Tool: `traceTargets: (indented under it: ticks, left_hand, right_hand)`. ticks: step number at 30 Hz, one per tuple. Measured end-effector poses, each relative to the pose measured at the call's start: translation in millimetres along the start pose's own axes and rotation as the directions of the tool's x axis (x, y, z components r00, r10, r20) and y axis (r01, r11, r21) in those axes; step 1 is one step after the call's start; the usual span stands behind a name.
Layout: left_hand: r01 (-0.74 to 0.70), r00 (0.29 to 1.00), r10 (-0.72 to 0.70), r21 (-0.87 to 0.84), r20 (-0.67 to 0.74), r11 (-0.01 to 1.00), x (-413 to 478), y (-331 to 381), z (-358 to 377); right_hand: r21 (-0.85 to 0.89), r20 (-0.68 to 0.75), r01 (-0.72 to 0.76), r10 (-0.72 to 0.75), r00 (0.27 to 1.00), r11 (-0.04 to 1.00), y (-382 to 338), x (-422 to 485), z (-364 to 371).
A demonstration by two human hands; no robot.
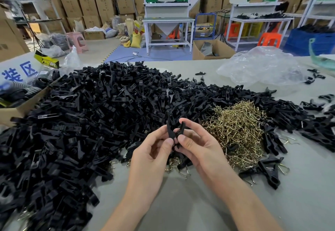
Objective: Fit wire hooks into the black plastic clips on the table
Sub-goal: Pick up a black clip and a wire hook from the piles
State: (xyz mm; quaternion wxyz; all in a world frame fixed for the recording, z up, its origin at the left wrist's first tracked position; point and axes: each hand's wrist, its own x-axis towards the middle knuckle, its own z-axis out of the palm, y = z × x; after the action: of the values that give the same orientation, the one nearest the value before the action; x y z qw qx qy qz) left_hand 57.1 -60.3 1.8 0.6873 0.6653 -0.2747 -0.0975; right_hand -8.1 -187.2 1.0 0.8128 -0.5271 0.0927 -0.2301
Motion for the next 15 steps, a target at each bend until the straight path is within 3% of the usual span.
traceTargets:
  ticks: [10,15]
  left_hand:
    - [-0.005,1.0,0.005,0.016,-0.001,1.0,-1.6,0.9,-0.9]
    - [0.023,1.0,-0.024,-0.057,-0.017,0.998,0.6,0.8,-3.0]
  right_hand:
    - [-0.055,0.005,-0.003,0.004,1.0,0.998,2.4,-0.8,-2.5]
    - [0.014,0.011,-0.012,0.011,1.0,1.0,1.6,-0.9,-1.2]
